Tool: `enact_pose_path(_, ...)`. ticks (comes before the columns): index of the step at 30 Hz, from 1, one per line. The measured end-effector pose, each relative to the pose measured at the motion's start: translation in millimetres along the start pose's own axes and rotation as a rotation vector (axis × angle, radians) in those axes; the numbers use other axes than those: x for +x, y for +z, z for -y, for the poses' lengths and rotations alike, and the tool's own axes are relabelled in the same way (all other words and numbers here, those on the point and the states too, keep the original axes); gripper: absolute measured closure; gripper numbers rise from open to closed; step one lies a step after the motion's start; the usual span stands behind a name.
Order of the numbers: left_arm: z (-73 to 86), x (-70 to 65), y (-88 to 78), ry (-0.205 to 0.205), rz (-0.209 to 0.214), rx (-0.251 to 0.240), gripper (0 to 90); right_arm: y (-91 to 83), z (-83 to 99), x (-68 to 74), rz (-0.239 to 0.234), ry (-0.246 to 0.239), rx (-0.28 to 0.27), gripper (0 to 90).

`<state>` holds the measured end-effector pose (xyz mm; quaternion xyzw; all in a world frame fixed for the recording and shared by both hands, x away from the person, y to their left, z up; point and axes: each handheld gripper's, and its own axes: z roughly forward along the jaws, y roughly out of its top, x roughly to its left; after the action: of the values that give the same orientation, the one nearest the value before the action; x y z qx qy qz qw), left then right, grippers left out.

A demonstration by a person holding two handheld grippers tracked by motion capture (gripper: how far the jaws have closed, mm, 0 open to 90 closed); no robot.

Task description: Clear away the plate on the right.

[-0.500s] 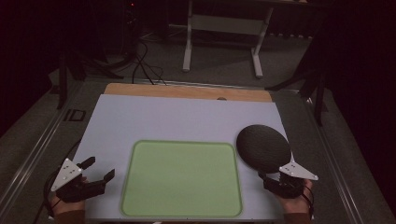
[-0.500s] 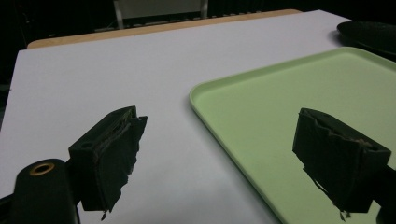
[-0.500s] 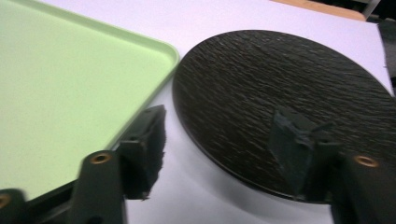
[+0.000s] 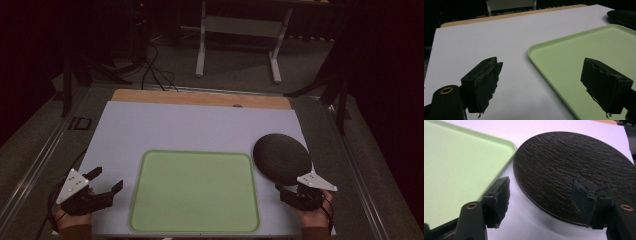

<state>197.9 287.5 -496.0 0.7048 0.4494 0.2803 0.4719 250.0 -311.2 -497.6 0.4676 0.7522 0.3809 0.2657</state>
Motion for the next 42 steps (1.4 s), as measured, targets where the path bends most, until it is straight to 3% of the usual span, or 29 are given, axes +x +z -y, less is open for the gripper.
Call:
enact_pose_path(6, 0.3, 0.7, -0.3, -0.003, -0.003, -0.006, 15.4, 3.6, 1.1, 0.2, 0.011, 0.010, 0.040, 31.3)
enact_pose_path(16, 0.3, 0.7, -0.1, -0.003, -0.007, -0.010, 15.5, 2.7, 5.6, -5.5, 0.064, 0.128, 0.078, 31.3)
enact_pose_path(23, 0.0, 0.3, 0.8, 0.001, -0.002, -0.011, 15.5, -1.0, 7.3, -6.2, 0.096, 0.165, 0.070, 30.8)
enact_pose_path(37, 0.5, 0.0, 2.2, 0.003, -0.005, -0.005, 15.5, -3.9, 15.5, -19.9, 0.102, 0.366, 0.077, 28.7)
enact_pose_path(38, 0.5, 0.1, 2.5, 0.001, -0.006, -0.005, 15.5, -2.9, 17.5, -21.1, 0.092, 0.404, 0.087, 29.4)
enact_pose_path(42, 0.6, 0.2, 2.4, -0.002, -0.005, -0.005, 15.5, -1.0, 21.4, -23.9, 0.079, 0.484, 0.108, 31.2)
